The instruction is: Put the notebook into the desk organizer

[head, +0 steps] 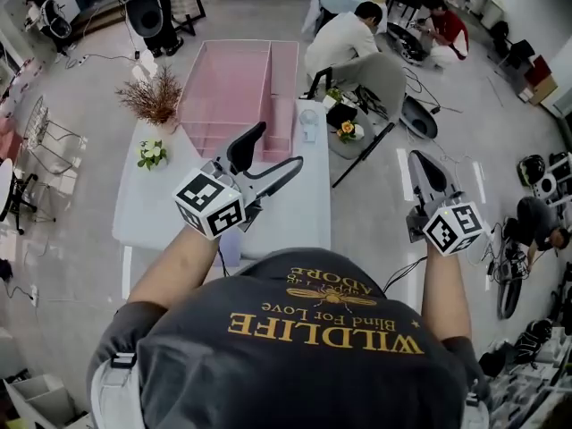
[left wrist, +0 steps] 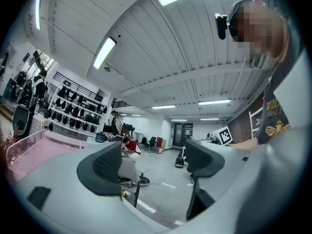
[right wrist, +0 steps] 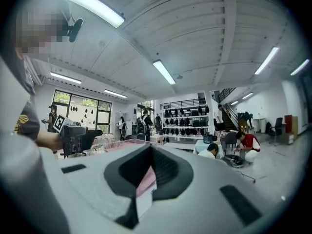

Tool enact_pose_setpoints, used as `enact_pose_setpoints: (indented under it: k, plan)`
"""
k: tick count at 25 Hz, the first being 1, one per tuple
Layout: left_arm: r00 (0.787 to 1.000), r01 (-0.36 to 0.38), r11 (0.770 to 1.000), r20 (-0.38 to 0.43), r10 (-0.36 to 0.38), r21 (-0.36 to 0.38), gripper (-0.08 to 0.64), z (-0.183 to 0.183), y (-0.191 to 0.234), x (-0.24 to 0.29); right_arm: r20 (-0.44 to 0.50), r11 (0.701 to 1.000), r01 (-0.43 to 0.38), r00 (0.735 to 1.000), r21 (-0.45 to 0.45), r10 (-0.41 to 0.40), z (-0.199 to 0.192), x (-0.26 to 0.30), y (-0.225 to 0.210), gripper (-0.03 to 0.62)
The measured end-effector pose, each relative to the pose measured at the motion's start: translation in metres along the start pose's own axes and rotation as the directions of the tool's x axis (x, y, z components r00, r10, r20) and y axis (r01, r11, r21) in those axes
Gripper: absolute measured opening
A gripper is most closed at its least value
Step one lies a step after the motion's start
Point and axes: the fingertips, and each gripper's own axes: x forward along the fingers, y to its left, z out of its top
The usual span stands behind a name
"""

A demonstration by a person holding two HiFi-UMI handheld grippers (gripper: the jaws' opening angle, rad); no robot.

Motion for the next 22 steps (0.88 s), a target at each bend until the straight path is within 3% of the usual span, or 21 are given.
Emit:
enact_pose_setpoints:
  k: [6, 12, 18, 22]
  plan:
    - [0.999, -0.037, 0.998, -0.036, 0.036, -0.048, 0.405, -0.021, 0.035, 0.026, -0.031, 0.999, -0.041, 0.999, 0.012, 0.041, -0.009, 0.044, -0.027, 0.0]
    - [0.989, -0.145, 0.988, -0.042, 0.143, -0.05, 0.405, -0.043, 0.04, 0.066, -0.028, 0.988, -0.153, 0.988, 0.02, 0.154, -0.025, 0.073, -0.083, 0.0]
    - [0.956, -0.294, 0.948, -0.04, 0.291, -0.121, 0.405, -0.054, 0.036, 0.078, -0.038, 0.952, -0.306, 0.951, -0.014, 0.305, -0.034, 0.102, -0.108, 0.0]
    - [0.933, -0.361, 0.922, -0.049, 0.358, -0.138, 0.405, -0.058, 0.041, 0.051, -0.014, 0.926, -0.378, 0.926, -0.018, 0.378, -0.028, 0.121, -0.087, 0.0]
